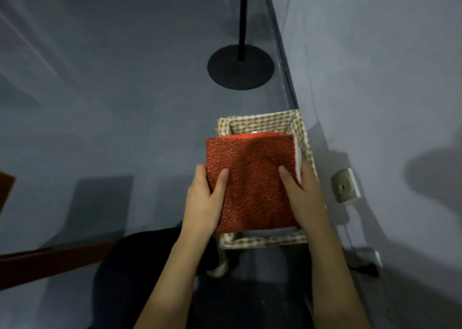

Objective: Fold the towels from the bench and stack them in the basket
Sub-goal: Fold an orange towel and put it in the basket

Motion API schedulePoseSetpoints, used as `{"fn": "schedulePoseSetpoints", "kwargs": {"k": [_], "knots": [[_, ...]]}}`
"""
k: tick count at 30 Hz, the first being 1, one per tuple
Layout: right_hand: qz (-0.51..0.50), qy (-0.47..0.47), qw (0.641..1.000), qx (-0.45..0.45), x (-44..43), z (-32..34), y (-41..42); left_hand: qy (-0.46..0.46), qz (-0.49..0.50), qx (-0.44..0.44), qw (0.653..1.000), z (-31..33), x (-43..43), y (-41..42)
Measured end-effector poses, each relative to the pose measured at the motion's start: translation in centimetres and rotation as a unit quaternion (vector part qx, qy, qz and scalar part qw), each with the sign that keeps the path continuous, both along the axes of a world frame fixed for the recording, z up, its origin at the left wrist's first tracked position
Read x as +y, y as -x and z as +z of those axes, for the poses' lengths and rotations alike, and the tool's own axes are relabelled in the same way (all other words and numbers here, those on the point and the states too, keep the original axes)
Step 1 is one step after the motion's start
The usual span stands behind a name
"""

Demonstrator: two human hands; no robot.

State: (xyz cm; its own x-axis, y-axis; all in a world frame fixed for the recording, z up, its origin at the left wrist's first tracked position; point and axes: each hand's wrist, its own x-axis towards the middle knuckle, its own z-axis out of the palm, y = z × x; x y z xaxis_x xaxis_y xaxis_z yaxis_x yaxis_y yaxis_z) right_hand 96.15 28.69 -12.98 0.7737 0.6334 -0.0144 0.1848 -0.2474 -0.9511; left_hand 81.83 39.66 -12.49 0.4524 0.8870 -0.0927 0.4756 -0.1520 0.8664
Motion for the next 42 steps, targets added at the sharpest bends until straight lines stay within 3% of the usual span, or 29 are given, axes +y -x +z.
{"fn": "schedulePoseSetpoints", "kwargs": {"k": [13, 25, 33, 42], "knots": [[-0.030, 0.103, 0.994, 0.031, -1.4, -8.5, -3.8, 0.024, -0.047, 0.083, 0.995, -9.1, -0.9, -4.9], [-0.037, 0.136, 0.986, 0.089, -3.0, -14.3, -4.0, -0.010, -0.046, 0.186, 0.981, -12.3, -2.4, -6.5], [-0.022, 0.155, 0.985, 0.076, -2.9, -14.8, -4.0, -0.095, -0.077, 0.352, 0.928, -12.6, -3.2, -7.3], [-0.029, 0.179, 0.980, 0.079, -2.5, -15.3, -4.3, -0.078, -0.068, 0.353, 0.930, -12.9, -3.1, -7.6]]}}
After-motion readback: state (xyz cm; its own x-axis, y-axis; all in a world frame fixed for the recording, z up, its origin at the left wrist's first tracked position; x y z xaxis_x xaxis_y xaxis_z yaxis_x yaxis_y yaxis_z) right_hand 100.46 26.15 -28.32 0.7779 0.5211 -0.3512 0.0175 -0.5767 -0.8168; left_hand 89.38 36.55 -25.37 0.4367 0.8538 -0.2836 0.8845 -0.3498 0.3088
